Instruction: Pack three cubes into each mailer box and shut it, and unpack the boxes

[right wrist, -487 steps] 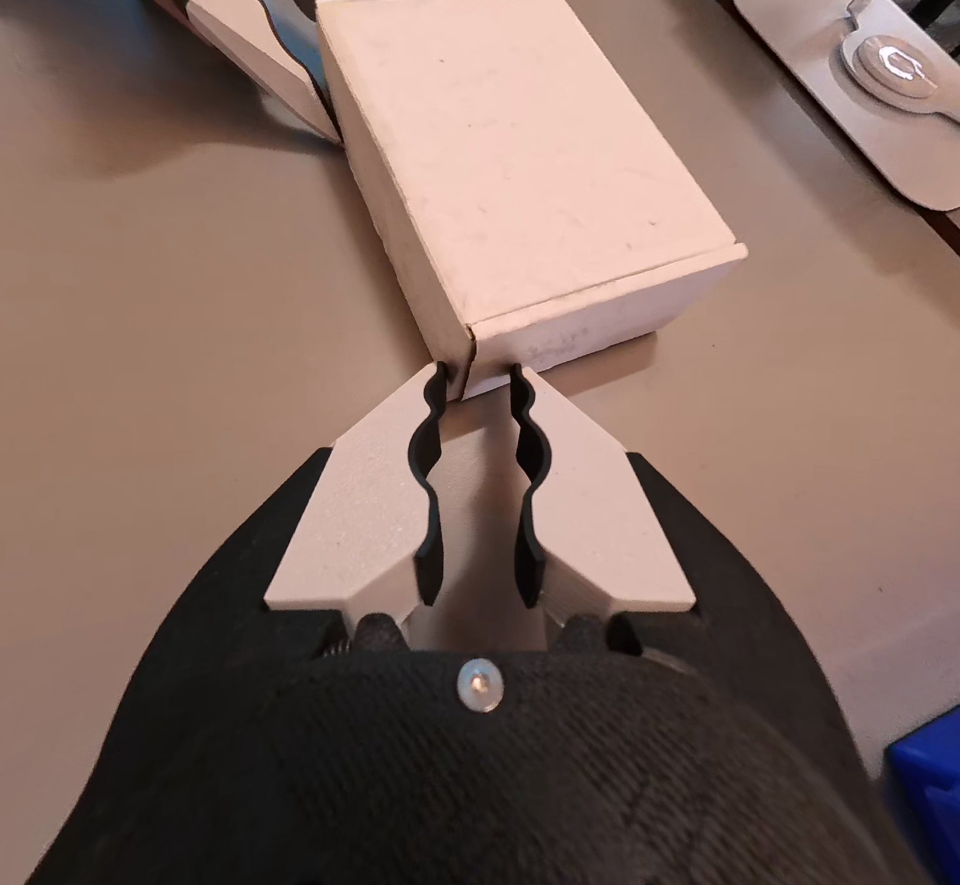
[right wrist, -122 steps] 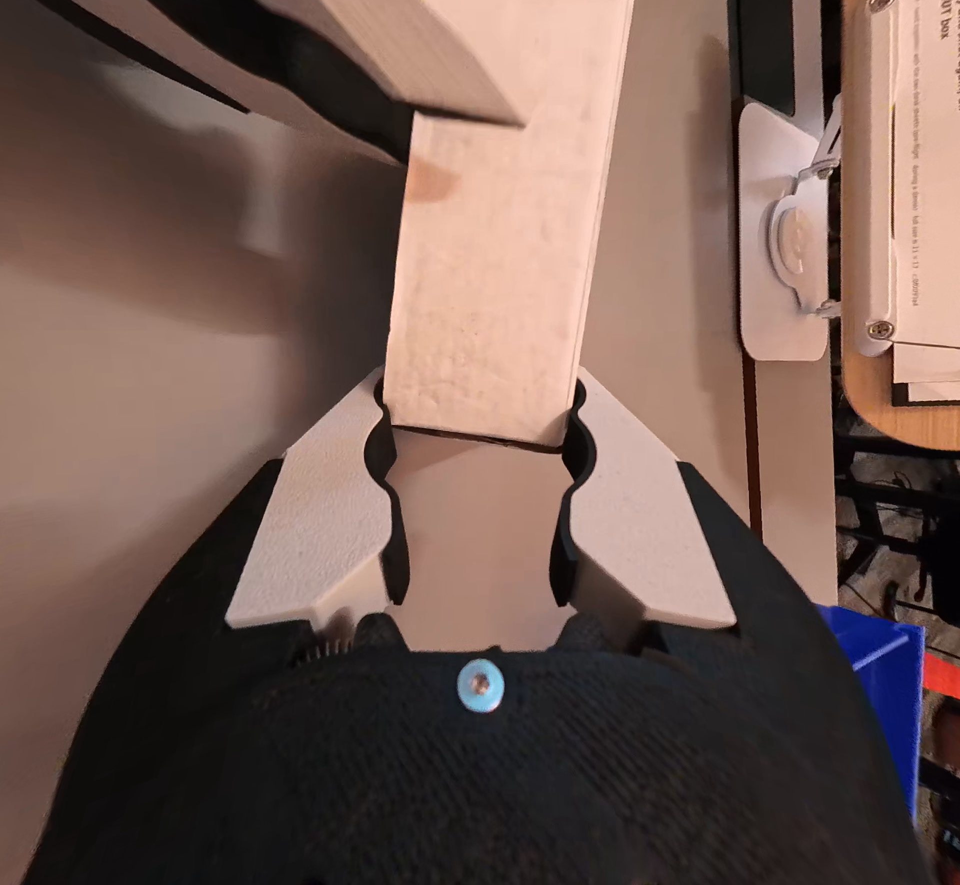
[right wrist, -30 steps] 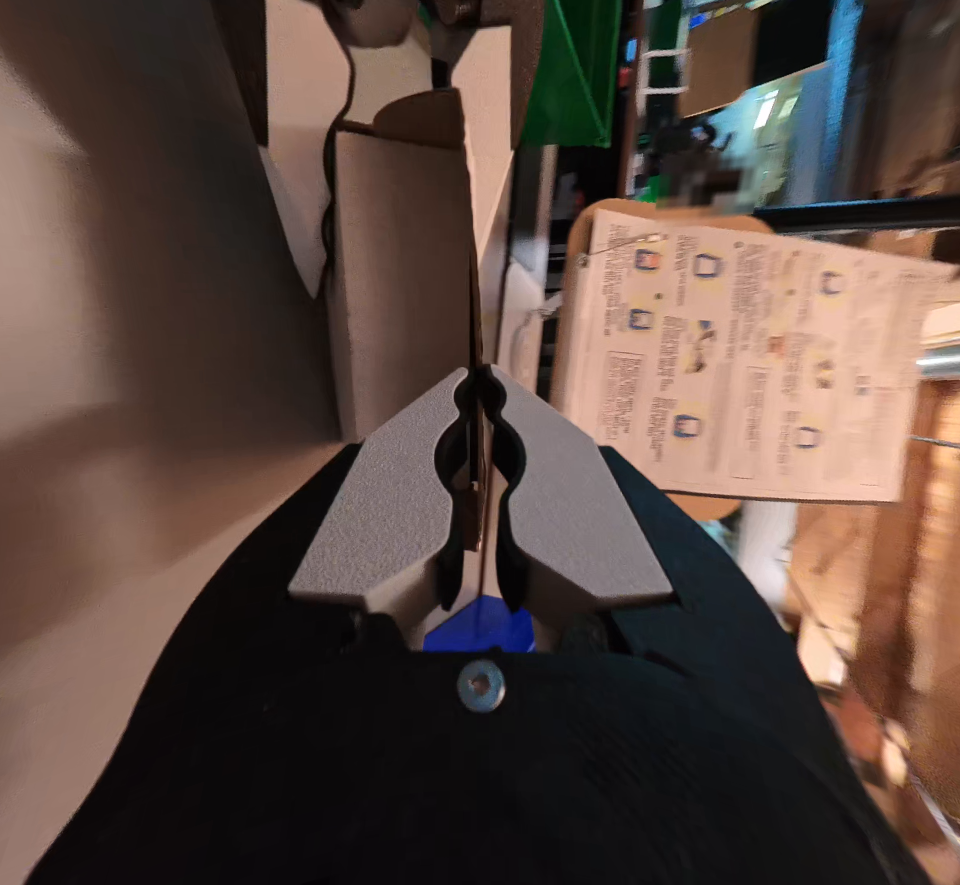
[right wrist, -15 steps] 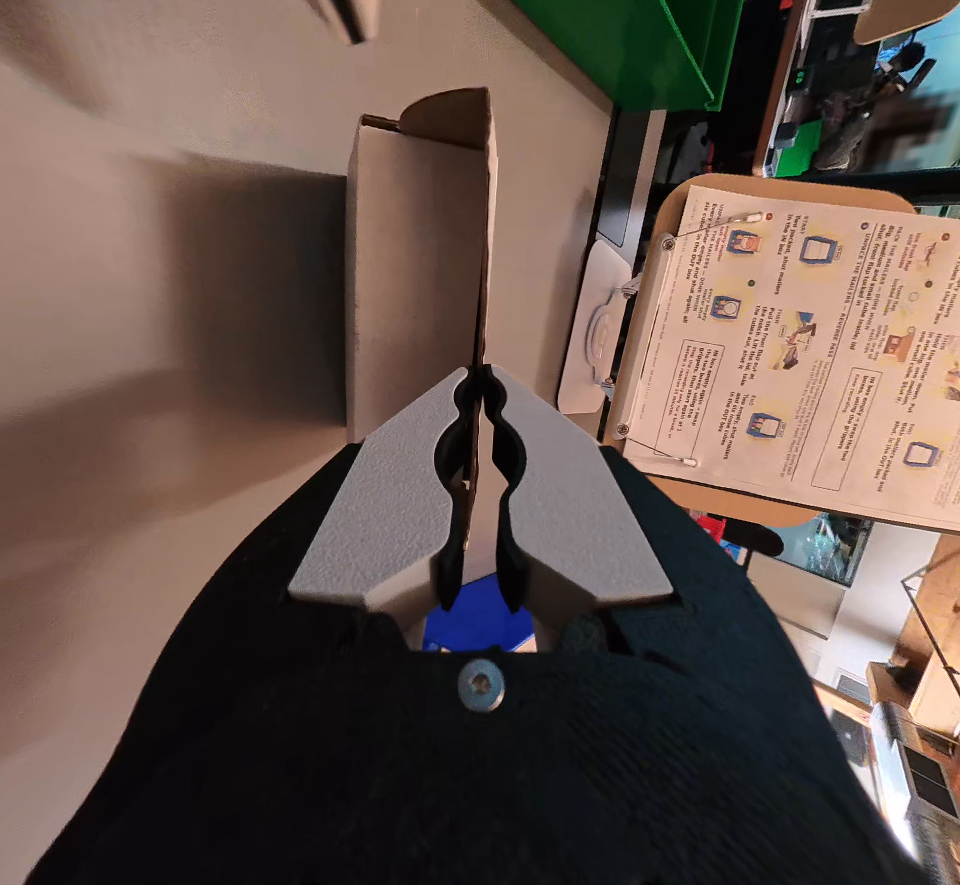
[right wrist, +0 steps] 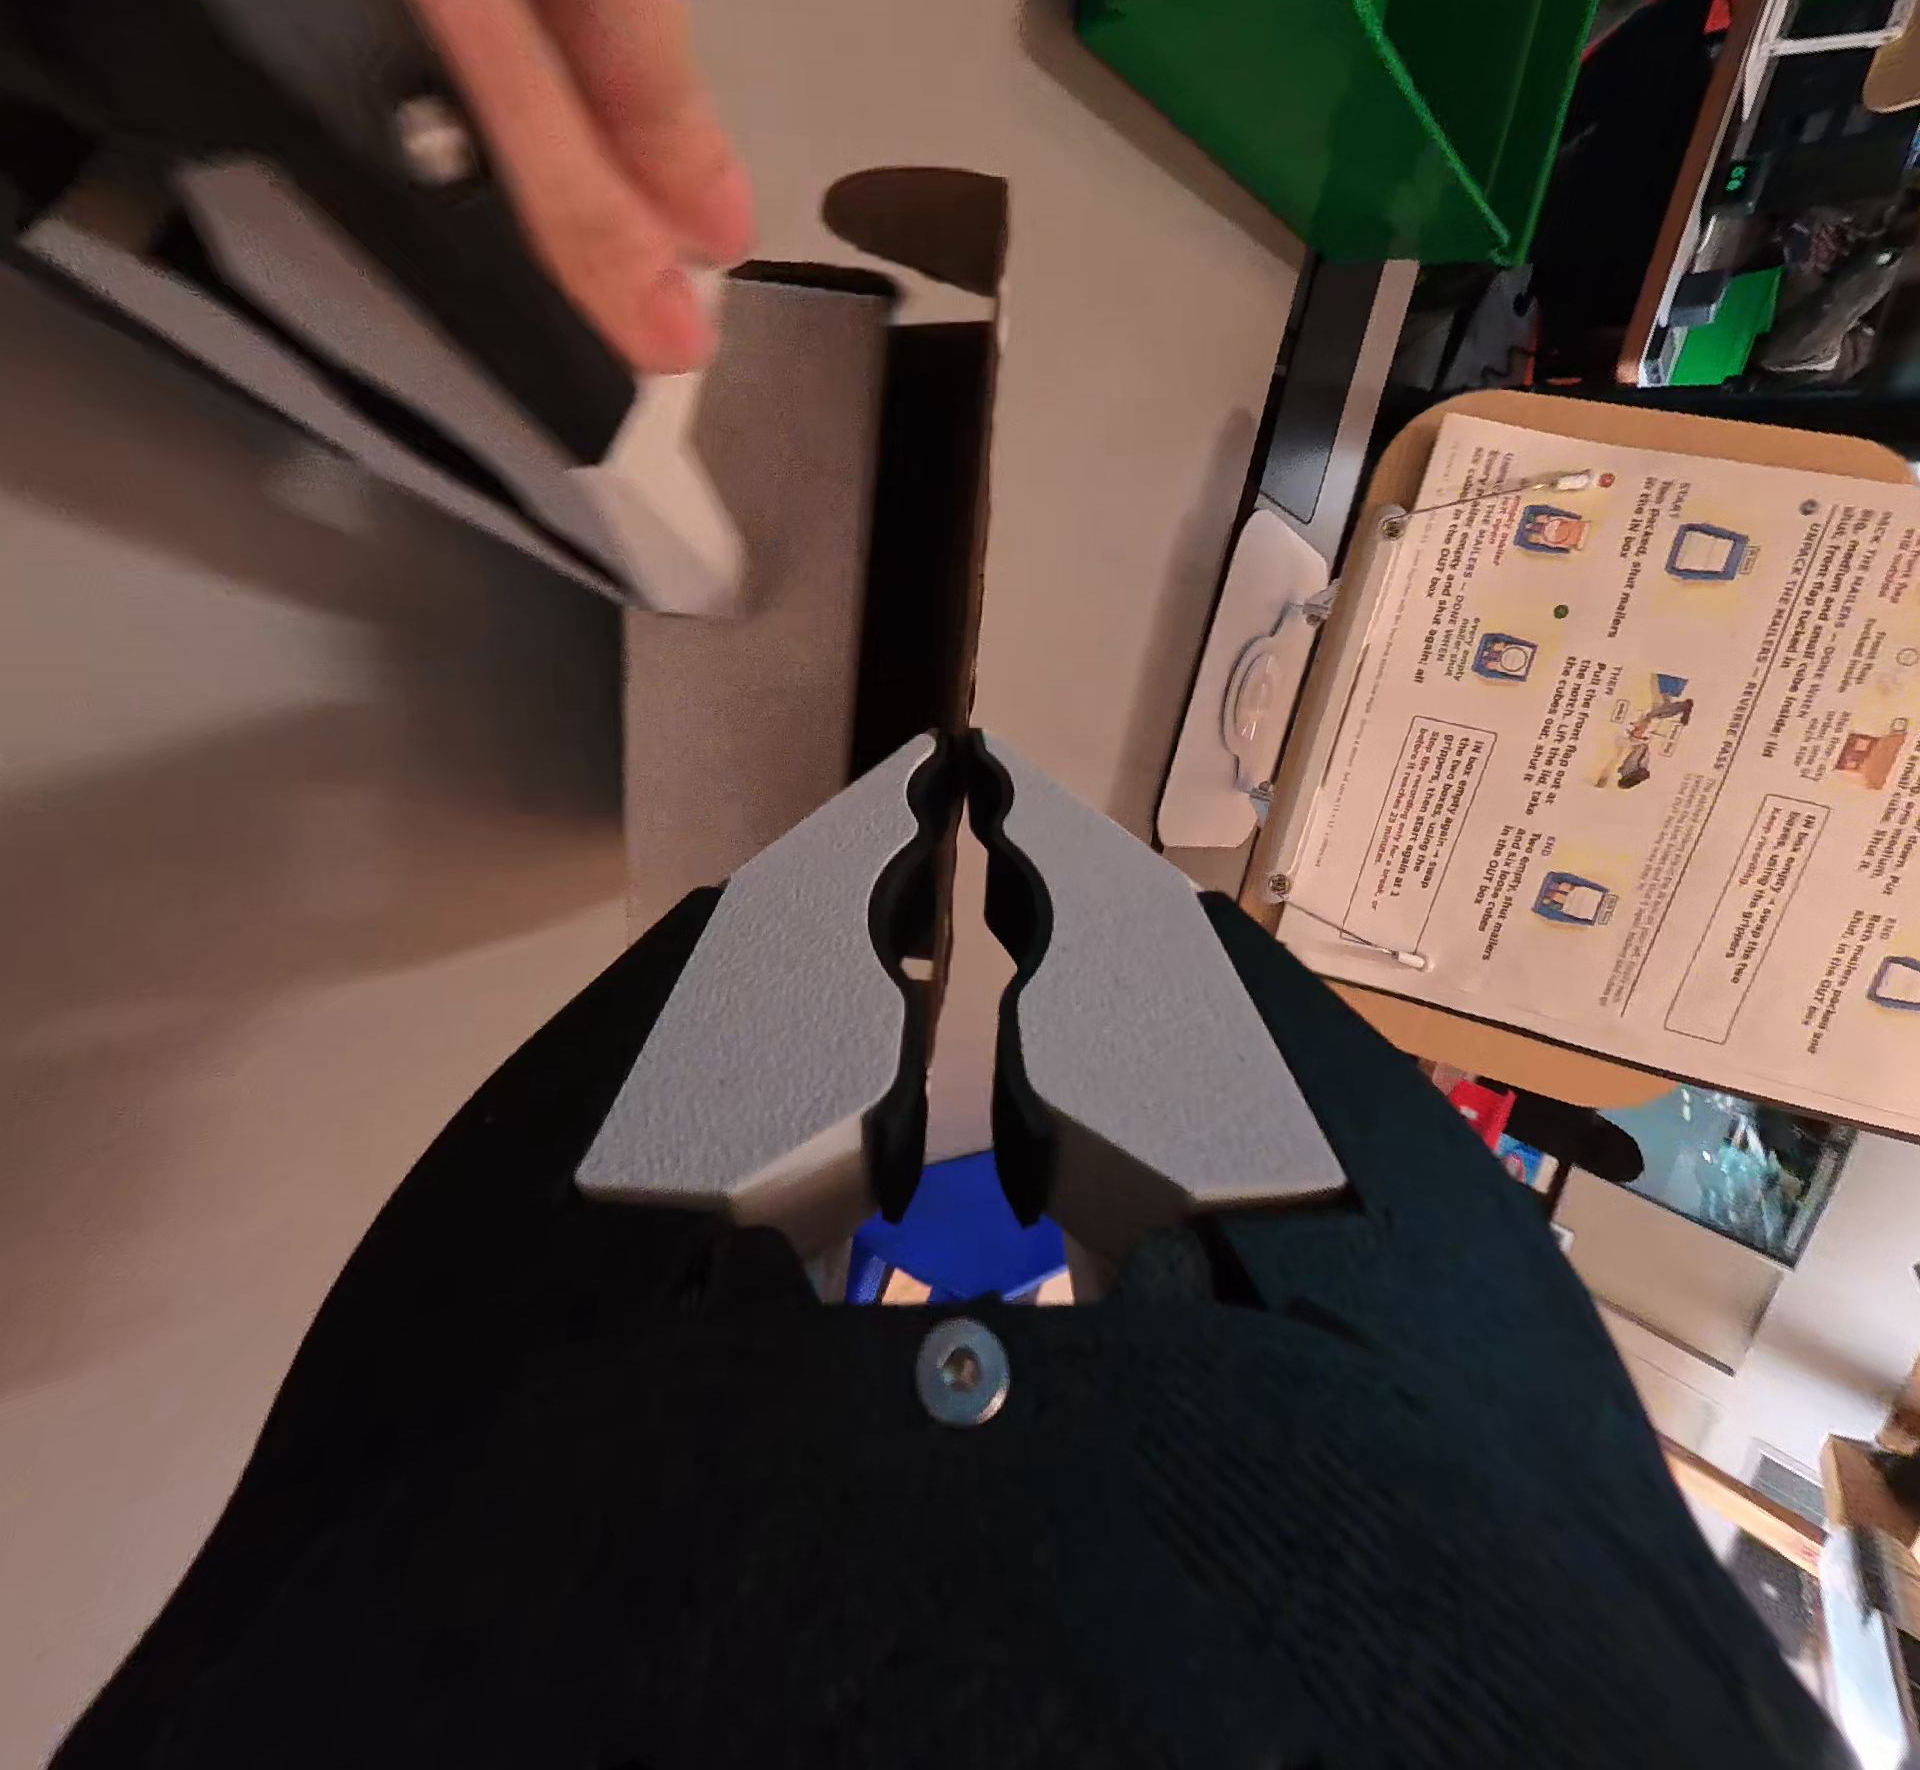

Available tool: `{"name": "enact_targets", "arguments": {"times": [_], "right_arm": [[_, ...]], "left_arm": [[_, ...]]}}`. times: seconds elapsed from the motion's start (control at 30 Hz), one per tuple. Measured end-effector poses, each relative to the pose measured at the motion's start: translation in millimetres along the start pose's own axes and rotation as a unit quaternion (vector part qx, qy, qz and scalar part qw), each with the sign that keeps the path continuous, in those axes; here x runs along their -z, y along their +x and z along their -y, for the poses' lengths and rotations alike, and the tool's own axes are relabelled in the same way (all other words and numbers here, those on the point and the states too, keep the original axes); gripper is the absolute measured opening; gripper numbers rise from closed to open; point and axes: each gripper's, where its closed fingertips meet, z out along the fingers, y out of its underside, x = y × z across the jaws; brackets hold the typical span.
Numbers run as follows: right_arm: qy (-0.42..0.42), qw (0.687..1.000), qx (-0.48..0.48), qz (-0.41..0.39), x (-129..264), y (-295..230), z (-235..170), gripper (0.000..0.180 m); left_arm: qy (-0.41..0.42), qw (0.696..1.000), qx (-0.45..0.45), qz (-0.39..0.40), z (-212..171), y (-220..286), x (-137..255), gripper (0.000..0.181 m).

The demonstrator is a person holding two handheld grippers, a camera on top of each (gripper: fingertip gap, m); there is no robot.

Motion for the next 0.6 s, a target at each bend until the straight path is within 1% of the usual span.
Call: {"name": "enact_targets", "arguments": {"times": [0.13,0.2,0.27,0.3,0.37,0.43,0.47,0.53,0.6], "right_arm": [[0.03,0.999,-0.014,-0.004,2.9,18.8,3.6,0.0],[0.034,0.999,-0.017,0.003,3.6,20.4,5.6,0.0],[0.031,0.999,-0.014,0.004,3.8,21.2,6.2,0.0],[0.028,1.0,-0.012,0.007,4.0,20.8,6.8,0.0],[0.02,1.0,-0.013,0.018,4.7,21.9,6.6,0.0],[0.014,0.999,-0.021,0.023,4.5,28.8,5.6,0.0],[0.013,0.999,-0.025,0.022,4.2,34.6,5.2,0.0],[0.005,0.999,-0.032,0.016,-1.0,48.2,-0.2,0.0],[-0.008,0.999,-0.038,0.002,-14.4,65.1,-9.7,0.0]], "left_arm": [[-0.001,0.998,-0.007,-0.066,-1.4,36.1,3.3,0.0],[0.023,0.998,0.016,-0.047,3.2,26.5,8.0,0.0],[0.039,0.996,0.076,-0.008,5.8,-0.6,11.7,0.0],[0.03,0.994,0.101,-0.005,2.3,-8.3,9.6,0.0],[-0.013,0.991,0.127,-0.047,-10.8,0.9,-3.8,0.0],[-0.049,0.986,0.132,-0.088,-22.6,21.3,-15.4,0.0],[-0.06,0.986,0.129,-0.089,-25.7,25.3,-17.5,0.0],[-0.045,0.989,0.115,-0.08,-19.9,25.7,-15.1,0.0],[-0.033,0.991,0.107,-0.069,-14.3,26.1,-12.4,0.0]]}}
